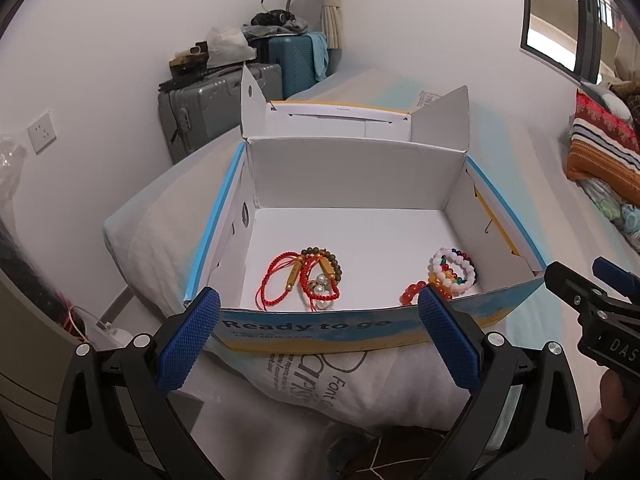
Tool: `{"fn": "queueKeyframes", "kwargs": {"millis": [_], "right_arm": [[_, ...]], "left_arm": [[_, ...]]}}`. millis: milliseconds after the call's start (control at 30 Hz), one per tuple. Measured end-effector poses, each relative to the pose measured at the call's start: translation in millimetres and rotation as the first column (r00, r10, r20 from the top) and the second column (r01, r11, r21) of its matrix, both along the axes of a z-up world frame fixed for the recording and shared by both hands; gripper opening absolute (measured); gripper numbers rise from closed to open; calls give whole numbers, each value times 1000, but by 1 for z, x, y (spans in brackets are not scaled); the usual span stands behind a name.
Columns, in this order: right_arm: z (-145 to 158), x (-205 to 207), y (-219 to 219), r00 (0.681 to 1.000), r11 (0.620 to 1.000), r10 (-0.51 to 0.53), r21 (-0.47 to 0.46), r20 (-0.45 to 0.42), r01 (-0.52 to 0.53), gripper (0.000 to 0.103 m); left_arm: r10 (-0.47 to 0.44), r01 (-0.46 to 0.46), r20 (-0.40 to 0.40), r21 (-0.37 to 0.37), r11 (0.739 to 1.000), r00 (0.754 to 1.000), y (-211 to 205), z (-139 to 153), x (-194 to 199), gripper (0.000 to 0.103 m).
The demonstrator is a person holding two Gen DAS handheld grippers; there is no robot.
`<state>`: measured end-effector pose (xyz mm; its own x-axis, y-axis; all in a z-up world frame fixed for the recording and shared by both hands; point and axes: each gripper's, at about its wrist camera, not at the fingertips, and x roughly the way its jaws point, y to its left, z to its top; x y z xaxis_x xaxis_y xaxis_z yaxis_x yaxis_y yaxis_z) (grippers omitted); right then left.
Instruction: Organize jewelry
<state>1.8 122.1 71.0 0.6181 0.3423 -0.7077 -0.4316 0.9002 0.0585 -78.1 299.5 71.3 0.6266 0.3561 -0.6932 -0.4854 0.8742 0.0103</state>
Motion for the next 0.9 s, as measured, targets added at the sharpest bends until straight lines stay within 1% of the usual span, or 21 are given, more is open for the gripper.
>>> {"fn": "queueKeyframes", "kwargs": {"millis": [267,433,667,900], "right_arm": [[-2,2,1,1000,1000,5,-5,-7,-5,95],[-2,2,2,1000,1000,11,-8,-5,-11,95],[-2,2,3,1000,1000,14,-3,-8,-14,95],[-2,0,5,1000,1000,17,-3,-7,-17,95]], "left_arm": [[1,-1,-19,12,1000,1000,-1,1,2,97],[-9,9,-18,14,1000,1000,-3,2,3,97],[-9,9,-25,3,1000,1000,-1,0,4,97],[-5,5,-29,23,1000,1000,-3,-1,4,97]]}}
